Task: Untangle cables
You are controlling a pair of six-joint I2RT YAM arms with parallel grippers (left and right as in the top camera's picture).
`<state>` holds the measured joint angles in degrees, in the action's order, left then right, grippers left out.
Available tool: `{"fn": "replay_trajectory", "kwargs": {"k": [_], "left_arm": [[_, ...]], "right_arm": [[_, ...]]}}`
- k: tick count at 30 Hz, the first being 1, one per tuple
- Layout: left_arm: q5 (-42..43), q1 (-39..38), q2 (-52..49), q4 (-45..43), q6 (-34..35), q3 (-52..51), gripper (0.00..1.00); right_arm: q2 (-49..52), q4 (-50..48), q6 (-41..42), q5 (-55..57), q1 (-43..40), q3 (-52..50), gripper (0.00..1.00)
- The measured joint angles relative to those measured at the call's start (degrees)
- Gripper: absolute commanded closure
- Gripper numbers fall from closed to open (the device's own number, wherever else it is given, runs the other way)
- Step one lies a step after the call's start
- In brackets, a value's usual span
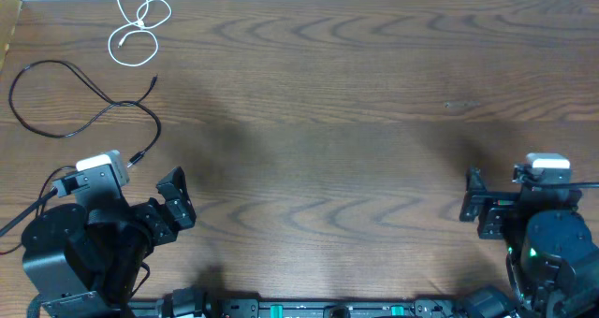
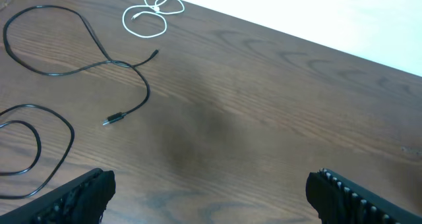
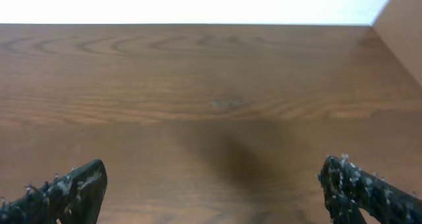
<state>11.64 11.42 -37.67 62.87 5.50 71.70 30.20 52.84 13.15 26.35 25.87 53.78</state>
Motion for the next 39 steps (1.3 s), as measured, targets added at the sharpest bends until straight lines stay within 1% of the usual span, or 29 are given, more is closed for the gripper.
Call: {"fn": "replay_trajectory", "kwargs": {"k": [3,6,13,18,26,30,39], "left_arm": [[0.0,0.0,0.0,0.0,0.0,0.0,0.02],[0.0,0.0,0.0,0.0,0.0,0.0,0.02],[0.0,0.0,0.0,0.0,0.0,0.0,0.02],[0.0,0.0,0.0,0.1,0.0,0.0,0.02],[0.0,0.0,0.0,0.1,0.0,0.0,0.02],[0.0,0.0,0.0,0.1,0.0,0.0,0.02],[0.0,0.0,0.0,0.1,0.0,0.0,0.02]], "right_arm": [[-1.1,-3.8,-0.5,-3.0,-4.5,-3.4,0.01],[-3.7,-11.7,-3.2,-7.3,-7.9,-9.3,0.01],[-14.0,-29.5,-6.5,-12.9,-10.0,-23.5,0.01],[-21.8,-35.4,-7.3,-14.4,-11.8,-32.6,0.01],[-28.8,-43.3,-7.5,-18.1,-15.6,-43.4,0.01],[-29.4,-48.9,-8.3,-19.3,-16.0,-46.2,0.01],[-29.5,-56.7,-9.6,-20.3,-16.0,-50.2,0.01]]}}
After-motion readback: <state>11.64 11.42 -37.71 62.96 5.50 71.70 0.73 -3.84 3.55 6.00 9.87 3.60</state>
